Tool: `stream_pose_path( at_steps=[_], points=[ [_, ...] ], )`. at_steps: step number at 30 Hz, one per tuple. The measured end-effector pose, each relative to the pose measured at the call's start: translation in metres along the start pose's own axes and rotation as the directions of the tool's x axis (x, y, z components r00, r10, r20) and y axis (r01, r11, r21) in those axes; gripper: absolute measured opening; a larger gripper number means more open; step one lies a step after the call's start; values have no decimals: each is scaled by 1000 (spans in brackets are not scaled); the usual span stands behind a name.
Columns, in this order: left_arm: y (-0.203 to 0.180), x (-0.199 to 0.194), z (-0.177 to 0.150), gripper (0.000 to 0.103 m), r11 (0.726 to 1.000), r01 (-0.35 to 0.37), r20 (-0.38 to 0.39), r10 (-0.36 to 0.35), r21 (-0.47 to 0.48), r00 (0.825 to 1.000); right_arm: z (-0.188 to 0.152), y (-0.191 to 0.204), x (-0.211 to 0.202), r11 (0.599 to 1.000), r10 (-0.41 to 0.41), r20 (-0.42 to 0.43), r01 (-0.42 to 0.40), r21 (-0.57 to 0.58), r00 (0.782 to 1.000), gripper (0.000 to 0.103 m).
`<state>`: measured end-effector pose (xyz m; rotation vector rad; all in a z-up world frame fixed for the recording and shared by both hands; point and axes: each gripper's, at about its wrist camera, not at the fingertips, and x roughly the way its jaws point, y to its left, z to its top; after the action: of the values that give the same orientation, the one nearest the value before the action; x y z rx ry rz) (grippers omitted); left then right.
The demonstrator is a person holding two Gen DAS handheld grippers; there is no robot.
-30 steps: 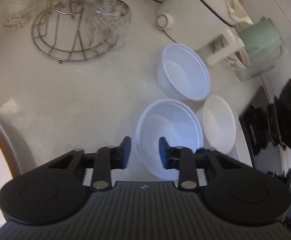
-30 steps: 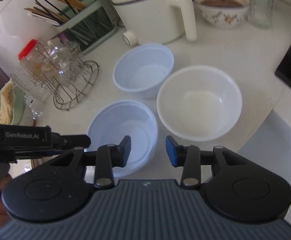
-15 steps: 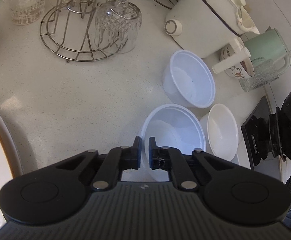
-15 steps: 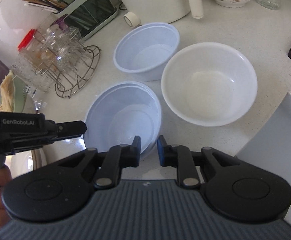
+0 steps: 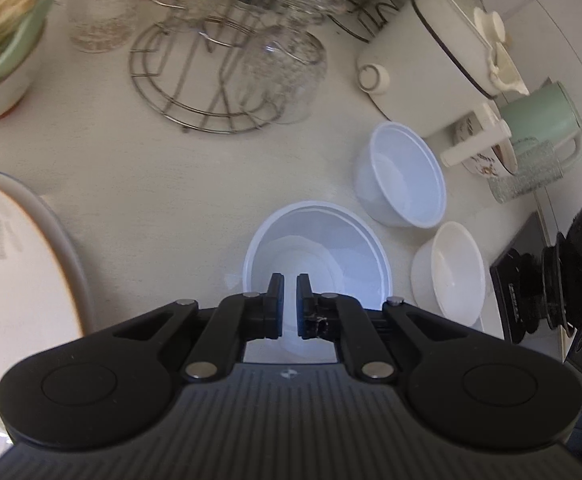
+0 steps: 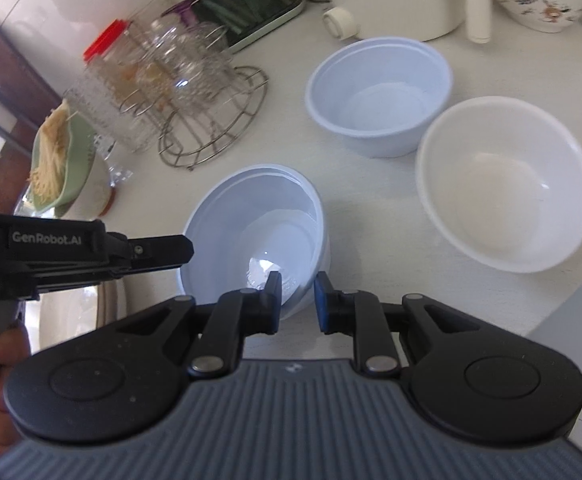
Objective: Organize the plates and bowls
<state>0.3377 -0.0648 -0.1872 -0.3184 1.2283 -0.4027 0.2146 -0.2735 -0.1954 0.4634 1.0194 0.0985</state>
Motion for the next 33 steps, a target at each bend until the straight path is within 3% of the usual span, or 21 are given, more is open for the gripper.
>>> stream_pose_path(
  at_steps=[12, 20, 25, 33],
  points=[
    [30, -18, 2, 7, 997, -69, 32, 69, -26, 997, 7, 27, 20, 996, 34, -45, -38, -82, 998, 22],
    [21, -29, 0, 8, 995, -92, 38, 91, 27, 995, 15, 25, 1, 999, -15, 47, 17, -39, 999, 23],
    [5, -47, -5, 8, 993, -99, 63, 95, 66, 993, 14, 36, -27, 995, -22, 143, 36, -97, 989, 23],
    [-14, -87, -18, 8, 988, -91, 128, 75, 122, 989, 11, 57, -71, 988, 27, 223, 8, -153, 974, 23]
  ],
)
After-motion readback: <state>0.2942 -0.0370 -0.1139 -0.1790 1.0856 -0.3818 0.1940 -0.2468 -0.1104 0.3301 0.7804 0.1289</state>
